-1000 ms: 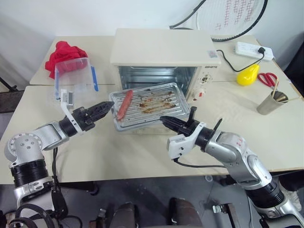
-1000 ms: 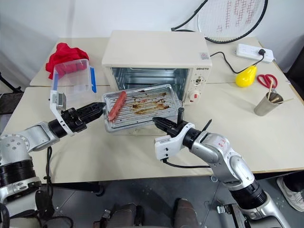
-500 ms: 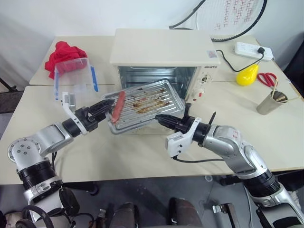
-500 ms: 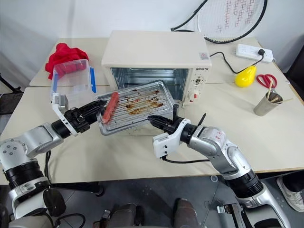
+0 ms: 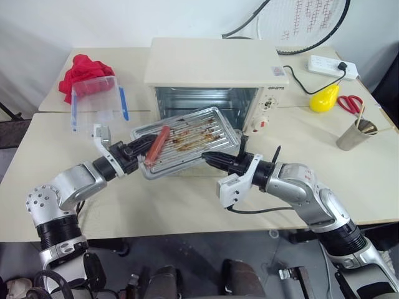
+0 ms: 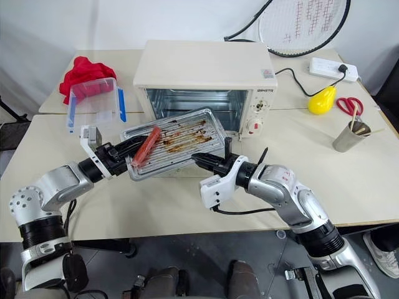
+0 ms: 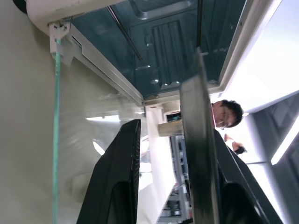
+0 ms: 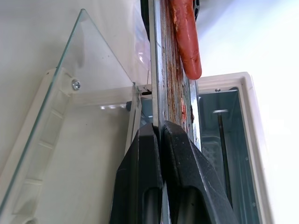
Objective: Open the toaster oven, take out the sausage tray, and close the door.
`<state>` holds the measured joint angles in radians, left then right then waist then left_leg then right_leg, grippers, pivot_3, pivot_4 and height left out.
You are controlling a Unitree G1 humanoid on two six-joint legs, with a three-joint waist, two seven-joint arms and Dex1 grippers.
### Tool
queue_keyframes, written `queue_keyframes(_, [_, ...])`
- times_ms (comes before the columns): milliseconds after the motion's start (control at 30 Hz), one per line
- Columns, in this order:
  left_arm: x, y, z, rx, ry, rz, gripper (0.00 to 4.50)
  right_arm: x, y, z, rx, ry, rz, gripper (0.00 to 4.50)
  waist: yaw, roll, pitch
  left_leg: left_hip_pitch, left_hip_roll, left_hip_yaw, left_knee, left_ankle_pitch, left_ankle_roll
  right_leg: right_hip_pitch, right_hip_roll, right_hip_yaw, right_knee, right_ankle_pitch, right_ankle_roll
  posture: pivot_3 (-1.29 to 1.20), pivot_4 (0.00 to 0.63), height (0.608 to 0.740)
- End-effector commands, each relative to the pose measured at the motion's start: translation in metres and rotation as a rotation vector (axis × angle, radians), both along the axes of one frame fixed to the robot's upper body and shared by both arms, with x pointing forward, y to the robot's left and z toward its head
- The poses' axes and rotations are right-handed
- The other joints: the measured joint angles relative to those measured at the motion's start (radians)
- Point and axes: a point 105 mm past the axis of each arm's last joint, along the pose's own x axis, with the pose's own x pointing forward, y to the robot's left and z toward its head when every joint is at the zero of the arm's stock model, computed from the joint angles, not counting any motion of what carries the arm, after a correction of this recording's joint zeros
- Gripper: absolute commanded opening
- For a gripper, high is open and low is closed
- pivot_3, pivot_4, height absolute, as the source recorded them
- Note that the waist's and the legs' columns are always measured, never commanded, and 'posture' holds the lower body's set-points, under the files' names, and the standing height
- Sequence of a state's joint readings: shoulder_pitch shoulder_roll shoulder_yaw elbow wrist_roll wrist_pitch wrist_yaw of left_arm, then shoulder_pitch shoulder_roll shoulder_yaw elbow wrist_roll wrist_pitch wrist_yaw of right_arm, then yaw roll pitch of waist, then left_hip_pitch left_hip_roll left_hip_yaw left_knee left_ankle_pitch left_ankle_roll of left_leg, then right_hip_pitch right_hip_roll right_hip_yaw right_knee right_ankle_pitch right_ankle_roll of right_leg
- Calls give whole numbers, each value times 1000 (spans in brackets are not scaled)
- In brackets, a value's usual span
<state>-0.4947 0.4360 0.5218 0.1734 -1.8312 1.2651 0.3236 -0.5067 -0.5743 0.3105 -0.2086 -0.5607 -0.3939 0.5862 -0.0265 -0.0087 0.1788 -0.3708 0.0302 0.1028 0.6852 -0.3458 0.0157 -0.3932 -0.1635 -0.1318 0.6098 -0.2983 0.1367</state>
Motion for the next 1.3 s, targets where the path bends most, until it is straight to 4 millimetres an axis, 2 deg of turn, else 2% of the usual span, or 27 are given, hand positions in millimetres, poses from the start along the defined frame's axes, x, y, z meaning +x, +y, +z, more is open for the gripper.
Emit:
queue_keyframes(33, [-4, -7, 2, -52, 22, -16, 1367, -7, 8, 16, 48, -33, 62, 16, 1, 0, 0, 0, 0, 0, 0, 0, 0, 0, 0, 0, 0, 0, 0, 0, 150, 740])
queue_keyframes(100, [-4, -9, 0, -73, 31, -5, 1054, -8, 8, 15, 41, -30, 68, 16, 0, 0, 0, 0, 0, 0, 0, 0, 0, 1, 0, 0, 0, 0, 0, 0, 150, 740])
queue_keyframes(233, [-6, -10, -4, -83, 41, 9, 56, -9, 7, 15, 42, -22, 73, 16, 1, 0, 0, 0, -1, 0, 0, 0, 0, 1, 0, 0, -1, 0, 0, 0, 150, 740])
queue_keyframes(400, [-13, -9, -11, -121, 46, 47, 56, -11, 6, 15, 82, 58, 87, 16, 1, 0, 0, 0, -1, 0, 0, 0, 0, 1, 0, 0, -1, 0, 0, 0, 150, 740])
queue_keyframes(533, [-15, -7, -13, -140, 53, 78, 0, -10, 3, 16, 96, 92, 80, 1089, 3, 0, 0, 0, -1, 1, 0, 0, 0, 1, 0, 0, -2, 0, 0, 0, 150, 740])
queue_keyframes(700, [-27, 13, 0, -226, -58, 137, 0, -6, -9, 22, 108, 80, 83, 2624, 2, 0, 0, 0, -1, 1, 0, 0, 0, 1, 1, 0, -3, 0, 0, 0, 150, 740])
queue_keyframes(733, [-34, 19, 1, -234, -92, 128, 0, -3, -16, 23, 128, 91, 69, 2924, 2, 0, 0, 0, 0, 1, 0, 0, 0, 1, 1, 0, -3, 0, 0, 0, 150, 740])
queue_keyframes(833, [-49, 37, -4, -234, -115, 154, 0, 2, -35, 28, 199, 140, 42, 2924, 1, 0, 0, 0, 0, 1, -1, 0, 0, 1, 1, 0, -3, 0, 0, 0, 150, 740])
queue_keyframes(933, [-75, 57, -16, -197, -114, 164, 0, 8, -68, 25, 259, 219, -16, 2924, 1, 0, 0, 0, 0, 1, -1, 0, 0, 1, 1, 0, -4, 0, 0, 0, 150, 740])
queue_keyframes(1033, [-91, 70, -26, -180, -88, 193, 0, 6, -86, 18, 300, 313, -17, 2298, 1, 0, 0, 0, 0, 2, -2, 0, 0, 1, 1, 0, -5, 0, -1, 0, 150, 740])
queue_keyframes(1133, [-99, 82, -28, -192, -92, 265, 0, 4, -101, 5, 335, 427, -2, 1376, 7, 0, 0, 1, 1, 2, -1, 0, 0, 2, 1, 1, -5, 0, -1, 0, 150, 740])
queue_keyframes(1233, [-107, 88, -29, -198, -104, 310, 0, 11, -117, -1, 396, 472, -47, 277, 10, 0, 0, 1, 1, 2, -1, 0, 0, 2, 0, 2, -5, 0, -1, 0, 150, 740])
queue_keyframes(1267, [-112, 95, -28, -219, -130, 373, 0, 14, -128, -14, 388, 545, -79, 31, 10, 0, 0, 1, 1, 2, -1, 0, 0, 2, 0, 2, -5, 0, -1, 0, 150, 740])
queue_keyframes(1300, [-116, 99, -27, -233, -148, 419, 0, 15, -135, -23, 381, 601, -99, 31, 11, 0, 0, 1, 1, 2, -1, 0, 0, 2, -1, 2, -5, 0, -1, 0, 150, 740])
